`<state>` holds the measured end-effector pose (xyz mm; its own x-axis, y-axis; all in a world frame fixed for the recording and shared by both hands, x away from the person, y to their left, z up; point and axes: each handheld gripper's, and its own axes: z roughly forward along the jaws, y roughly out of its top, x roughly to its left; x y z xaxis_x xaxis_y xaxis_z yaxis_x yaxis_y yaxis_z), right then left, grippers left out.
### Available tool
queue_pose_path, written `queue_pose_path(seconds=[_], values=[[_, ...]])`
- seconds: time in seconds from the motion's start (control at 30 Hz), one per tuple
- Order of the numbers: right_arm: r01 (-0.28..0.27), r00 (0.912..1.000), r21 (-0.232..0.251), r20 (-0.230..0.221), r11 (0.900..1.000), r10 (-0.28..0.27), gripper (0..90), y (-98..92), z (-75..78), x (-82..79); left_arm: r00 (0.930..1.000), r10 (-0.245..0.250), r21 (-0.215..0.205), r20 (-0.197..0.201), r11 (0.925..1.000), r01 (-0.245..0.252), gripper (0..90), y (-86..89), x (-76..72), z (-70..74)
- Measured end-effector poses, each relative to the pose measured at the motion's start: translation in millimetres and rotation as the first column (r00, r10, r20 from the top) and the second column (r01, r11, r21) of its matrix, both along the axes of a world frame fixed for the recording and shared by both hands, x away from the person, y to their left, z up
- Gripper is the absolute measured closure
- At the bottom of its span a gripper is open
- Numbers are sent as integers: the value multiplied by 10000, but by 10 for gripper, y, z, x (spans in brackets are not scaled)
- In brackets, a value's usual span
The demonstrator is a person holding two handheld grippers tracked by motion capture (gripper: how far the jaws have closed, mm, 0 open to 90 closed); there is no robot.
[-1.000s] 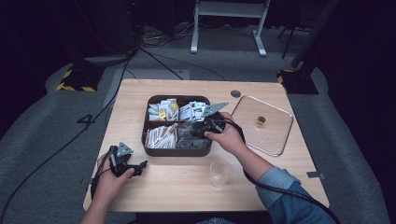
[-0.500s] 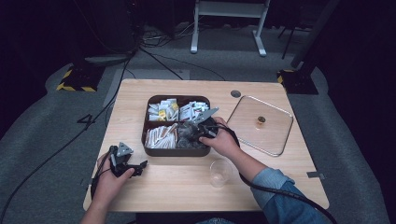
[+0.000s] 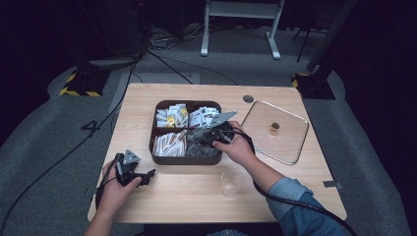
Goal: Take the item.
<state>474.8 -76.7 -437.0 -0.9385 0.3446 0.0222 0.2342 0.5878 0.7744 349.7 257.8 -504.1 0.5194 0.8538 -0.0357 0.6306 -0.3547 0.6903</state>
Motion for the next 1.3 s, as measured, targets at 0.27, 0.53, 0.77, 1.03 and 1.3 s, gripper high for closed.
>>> queue_pose_path(seconds=[0.27, 0.53, 0.77, 1.03, 1.3], values=[[-201, 9995, 562, 275, 9982, 186, 696, -172, 238, -126, 10000, -43, -23, -18, 10000, 43, 147, 2, 2, 0], [-271, 9991, 974, 348, 9949, 238, 696, -407, 443, -280, 10000, -27, 2, -7, 10000, 27, 147, 1, 1, 0], [-502, 9985, 1250, 286, 9909, 470, 696, -585, 507, -485, 10000, -24, 0, -6, 10000, 24, 147, 1, 1, 0], [-609, 9981, 1421, 213, 9880, 584, 696, -799, 571, -749, 10000, -27, 5, -4, 10000, 27, 147, 1, 1, 0], [-685, 9973, 1720, 360, 9827, 632, 696, -982, 565, -1045, 10000, -25, 10, 2, 10000, 25, 147, 0, 1, 0]])
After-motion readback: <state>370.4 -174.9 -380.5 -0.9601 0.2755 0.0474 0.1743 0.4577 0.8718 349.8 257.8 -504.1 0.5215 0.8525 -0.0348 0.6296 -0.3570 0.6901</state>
